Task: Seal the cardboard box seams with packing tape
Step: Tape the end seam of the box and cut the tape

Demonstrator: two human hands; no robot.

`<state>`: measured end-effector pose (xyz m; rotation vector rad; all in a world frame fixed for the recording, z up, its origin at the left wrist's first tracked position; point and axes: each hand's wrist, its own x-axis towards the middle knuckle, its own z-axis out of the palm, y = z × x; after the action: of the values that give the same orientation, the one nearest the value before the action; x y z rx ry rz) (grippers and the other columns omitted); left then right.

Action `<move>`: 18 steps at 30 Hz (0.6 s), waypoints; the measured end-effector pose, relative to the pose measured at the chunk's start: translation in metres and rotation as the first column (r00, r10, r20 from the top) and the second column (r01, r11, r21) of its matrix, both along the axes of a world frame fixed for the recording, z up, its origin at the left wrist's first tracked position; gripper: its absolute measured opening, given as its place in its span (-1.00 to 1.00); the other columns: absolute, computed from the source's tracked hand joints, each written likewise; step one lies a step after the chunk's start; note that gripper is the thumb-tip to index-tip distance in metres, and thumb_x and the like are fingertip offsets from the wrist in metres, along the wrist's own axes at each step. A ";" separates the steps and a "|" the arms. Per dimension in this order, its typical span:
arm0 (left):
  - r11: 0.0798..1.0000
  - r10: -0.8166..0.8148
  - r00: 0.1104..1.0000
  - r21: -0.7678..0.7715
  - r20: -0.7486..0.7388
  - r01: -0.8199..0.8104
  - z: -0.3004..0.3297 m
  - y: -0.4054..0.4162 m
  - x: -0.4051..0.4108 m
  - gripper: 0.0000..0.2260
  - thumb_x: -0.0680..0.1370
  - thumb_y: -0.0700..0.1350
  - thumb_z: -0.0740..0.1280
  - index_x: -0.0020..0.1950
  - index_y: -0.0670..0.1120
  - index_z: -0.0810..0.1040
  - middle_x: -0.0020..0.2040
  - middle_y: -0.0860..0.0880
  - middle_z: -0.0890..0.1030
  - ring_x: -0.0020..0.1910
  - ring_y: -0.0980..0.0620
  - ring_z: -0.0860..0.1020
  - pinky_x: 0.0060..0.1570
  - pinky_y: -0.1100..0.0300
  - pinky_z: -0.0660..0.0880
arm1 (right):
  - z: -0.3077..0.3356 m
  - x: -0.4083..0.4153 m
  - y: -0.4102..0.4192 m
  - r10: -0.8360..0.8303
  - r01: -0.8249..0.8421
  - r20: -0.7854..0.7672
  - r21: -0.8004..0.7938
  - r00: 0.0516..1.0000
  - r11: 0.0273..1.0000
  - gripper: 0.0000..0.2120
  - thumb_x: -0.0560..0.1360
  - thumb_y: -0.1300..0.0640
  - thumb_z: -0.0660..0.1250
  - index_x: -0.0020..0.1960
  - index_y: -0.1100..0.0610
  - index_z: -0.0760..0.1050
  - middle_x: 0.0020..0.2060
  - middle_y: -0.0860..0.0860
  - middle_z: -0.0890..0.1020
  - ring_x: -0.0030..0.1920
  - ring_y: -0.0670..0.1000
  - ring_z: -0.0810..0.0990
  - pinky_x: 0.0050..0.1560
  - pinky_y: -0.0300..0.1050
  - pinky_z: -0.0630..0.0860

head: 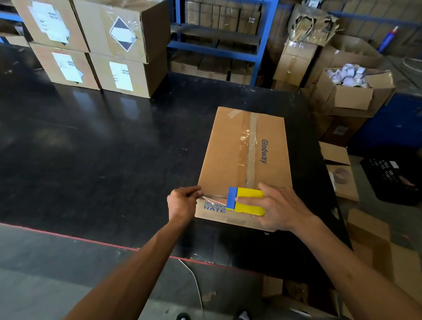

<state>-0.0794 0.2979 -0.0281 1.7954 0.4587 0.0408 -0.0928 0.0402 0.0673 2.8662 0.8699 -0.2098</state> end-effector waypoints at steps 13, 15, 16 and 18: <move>0.998 -0.025 1.000 -0.055 -0.006 0.025 -0.004 0.005 0.008 -0.68 0.46 -0.14 0.56 0.20 -0.15 0.69 -0.13 -0.06 0.73 -0.18 -0.03 0.71 -0.05 0.02 0.67 | 0.002 0.005 0.009 -0.051 0.051 -0.004 -0.011 0.999 0.999 -0.53 0.52 -0.36 0.14 0.41 -0.38 0.29 -0.03 0.00 0.44 0.01 0.09 0.54 -0.03 0.04 0.57; 0.997 -0.027 1.000 -0.066 -0.011 0.026 0.003 0.009 0.008 -0.41 0.44 -0.14 0.58 0.44 -0.13 0.48 -0.21 -0.08 0.73 -0.23 -0.03 0.71 -0.10 0.06 0.67 | 0.003 0.006 0.010 -0.062 0.062 -0.017 -0.017 0.998 0.998 -0.54 0.52 -0.35 0.14 0.41 -0.37 0.29 -0.01 0.00 0.45 0.03 0.11 0.54 -0.02 0.07 0.57; 0.999 -0.026 1.000 -0.039 -0.016 0.026 0.006 0.013 0.010 -0.24 0.42 -0.11 0.60 0.55 -0.07 0.33 -0.24 -0.08 0.72 -0.26 0.00 0.71 -0.12 0.12 0.65 | 0.003 0.006 0.011 -0.068 0.067 -0.025 -0.022 0.997 0.997 -0.54 0.52 -0.34 0.15 0.41 -0.38 0.29 0.00 0.00 0.45 0.05 0.11 0.54 -0.01 0.08 0.57; 0.988 -0.106 0.994 0.116 0.028 0.102 0.006 0.023 0.014 -0.16 0.39 -0.06 0.61 0.58 -0.05 0.28 -0.24 -0.08 0.69 -0.30 0.08 0.64 -0.15 0.29 0.55 | 0.005 0.007 0.013 -0.081 0.080 -0.038 -0.028 0.996 0.996 -0.54 0.52 -0.35 0.16 0.41 -0.39 0.28 0.03 -0.01 0.45 0.08 0.10 0.54 0.03 0.07 0.56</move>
<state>-0.0656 0.3213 -0.0222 1.9263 0.3439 0.0256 -0.0859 0.0531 0.0725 2.8848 0.7528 -0.2847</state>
